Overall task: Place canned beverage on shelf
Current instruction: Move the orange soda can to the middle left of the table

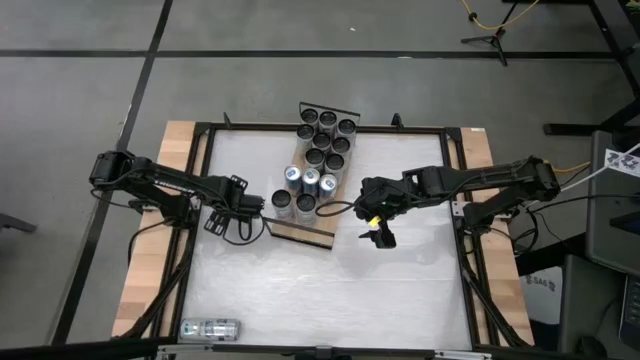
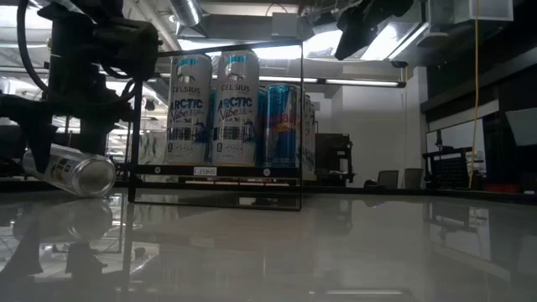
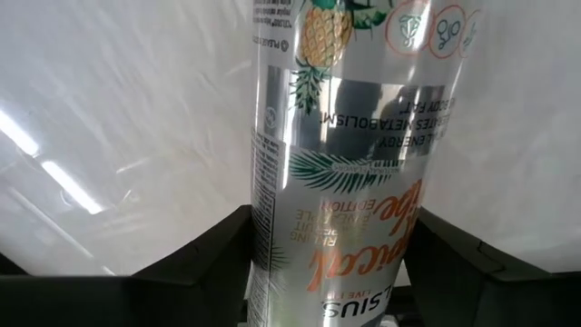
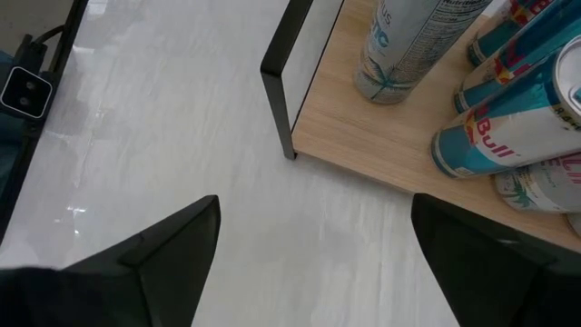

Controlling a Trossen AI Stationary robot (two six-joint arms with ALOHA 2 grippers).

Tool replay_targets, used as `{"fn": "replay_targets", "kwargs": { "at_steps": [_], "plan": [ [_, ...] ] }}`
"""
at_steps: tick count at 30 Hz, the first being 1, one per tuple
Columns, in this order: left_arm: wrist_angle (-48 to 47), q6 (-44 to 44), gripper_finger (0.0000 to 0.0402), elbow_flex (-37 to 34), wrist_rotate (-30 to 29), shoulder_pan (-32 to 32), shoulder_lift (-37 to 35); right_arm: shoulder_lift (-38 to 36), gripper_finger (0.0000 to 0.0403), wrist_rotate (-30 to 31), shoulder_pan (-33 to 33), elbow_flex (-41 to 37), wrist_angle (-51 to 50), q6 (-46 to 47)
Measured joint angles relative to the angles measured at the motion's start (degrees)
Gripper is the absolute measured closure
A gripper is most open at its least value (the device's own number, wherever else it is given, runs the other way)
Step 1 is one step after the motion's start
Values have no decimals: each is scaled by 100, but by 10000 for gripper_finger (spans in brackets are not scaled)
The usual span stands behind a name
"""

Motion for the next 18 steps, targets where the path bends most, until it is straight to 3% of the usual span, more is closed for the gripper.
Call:
{"fn": "replay_targets", "kwargs": {
  "at_steps": [9, 18],
  "plan": [
    [22, -6, 128, -6, 4, 0, 0, 0, 45, 2, -2, 0, 0, 0],
    [22, -6, 127, -6, 4, 0, 0, 0, 45, 2, -2, 0, 0, 0]
  ]
}}
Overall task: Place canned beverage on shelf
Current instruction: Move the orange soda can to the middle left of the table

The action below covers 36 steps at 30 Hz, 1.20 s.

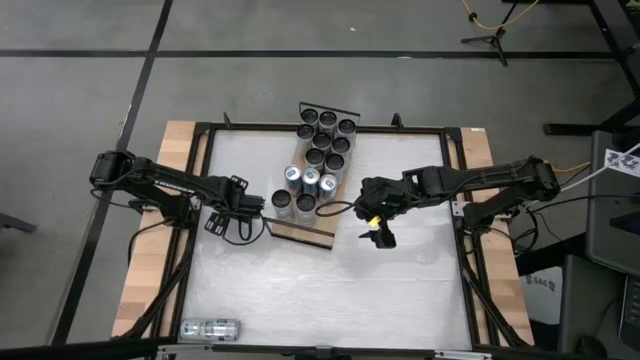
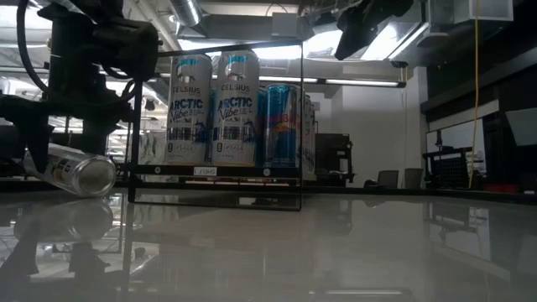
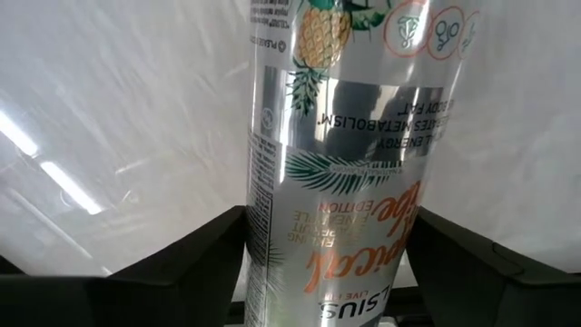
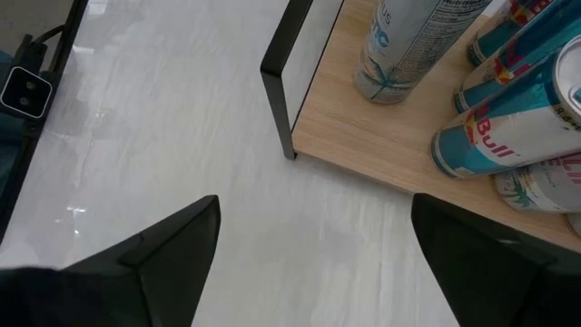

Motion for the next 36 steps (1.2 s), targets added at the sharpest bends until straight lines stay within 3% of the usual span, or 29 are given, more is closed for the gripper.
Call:
{"fn": "replay_targets", "kwargs": {
  "at_steps": [14, 27, 36],
  "plan": [
    [556, -37, 121, 0, 0, 2, 0, 0, 45, -1, 0, -1, 0, 0],
    [695, -63, 83, 10, -59, 2, 0, 0, 45, 0, 2, 0, -1, 0],
    [64, -1267, 82, 601, -203, 2, -121, 0, 45, 0, 2, -1, -2, -2]
  ]
}}
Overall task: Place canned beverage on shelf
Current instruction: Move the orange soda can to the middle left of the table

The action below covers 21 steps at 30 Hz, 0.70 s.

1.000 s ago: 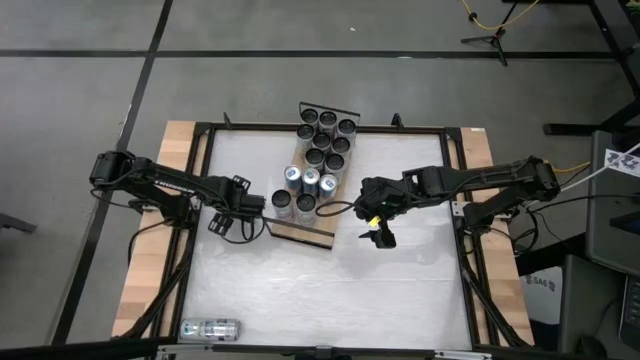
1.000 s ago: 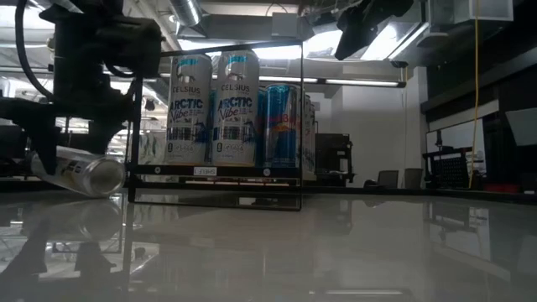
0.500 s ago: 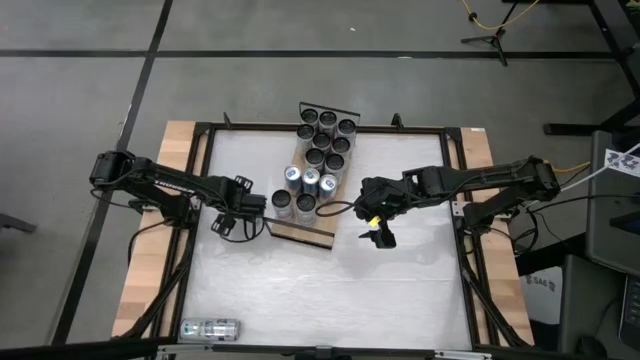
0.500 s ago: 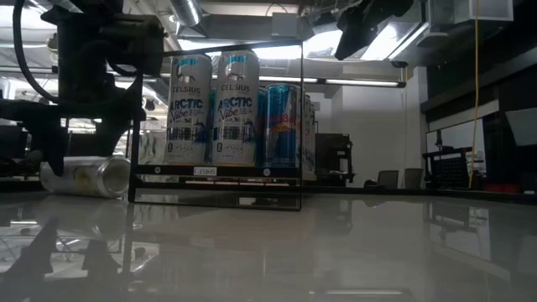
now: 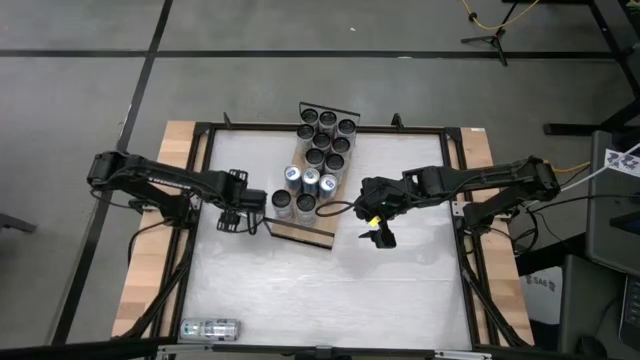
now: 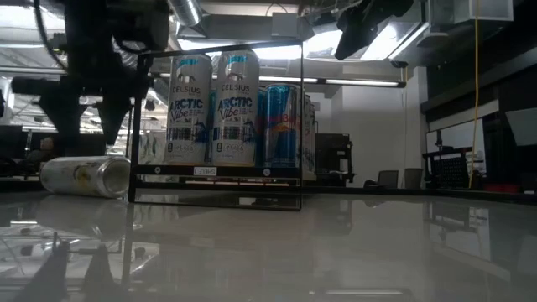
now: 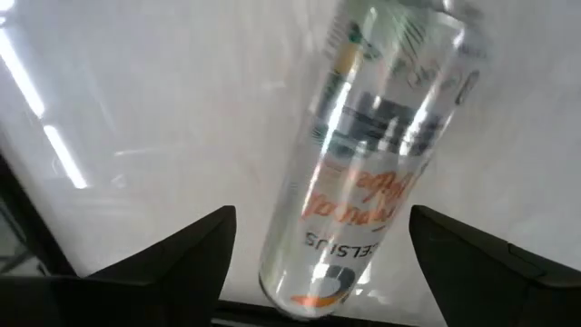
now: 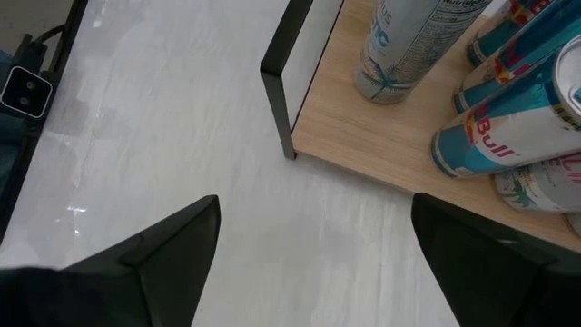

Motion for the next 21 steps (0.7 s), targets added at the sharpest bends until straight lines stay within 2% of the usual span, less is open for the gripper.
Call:
{"fn": "replay_targets", "kwargs": {
  "at_steps": [3, 5, 13, 21],
  "plan": [
    [-215, -509, 82, 257, 9, 0, -114, 0, 45, 0, 0, 1, -6, 0],
    [-468, -1233, 82, 424, 80, 0, -206, 0, 45, 0, -1, 1, -12, 0],
    [-693, -6196, 82, 582, 1007, -17, -391, 0, 45, 0, 0, 1, -37, -15],
    [-682, -8532, 82, 582, 1104, -426, -386, 0, 45, 0, 0, 1, -33, -17]
  ]
}}
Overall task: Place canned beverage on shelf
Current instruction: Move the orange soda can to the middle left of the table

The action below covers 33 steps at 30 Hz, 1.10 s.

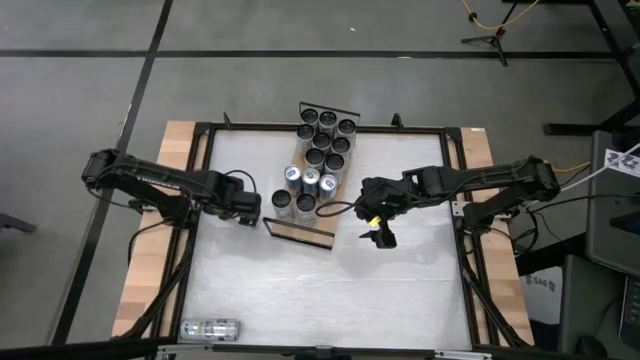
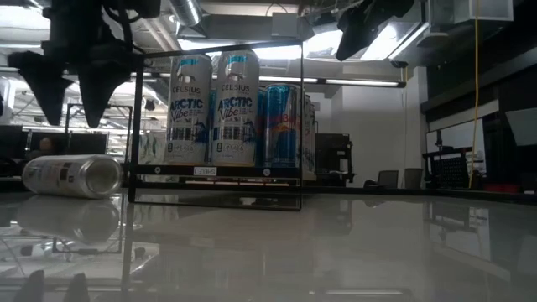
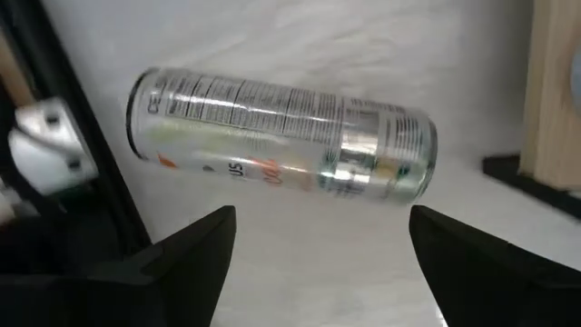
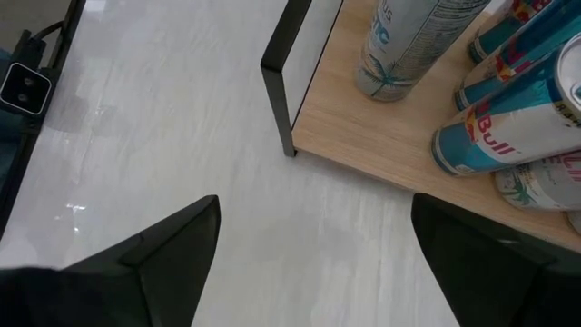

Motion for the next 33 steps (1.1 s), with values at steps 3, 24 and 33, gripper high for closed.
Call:
{"fn": "replay_targets", "kwargs": {
  "at_steps": [3, 24, 33],
  "plan": [
    [22, -1034, 82, 0, -50, -201, 0, 0, 45, 0, -2, 0, 2, 2],
    [217, -5240, 82, -7, -722, -2251, 732, 0, 45, 7, 0, 0, 39, -147],
    [298, -5078, 82, -9, -924, -2299, 971, 0, 45, 13, 0, 0, 48, -147]
  ]
}}
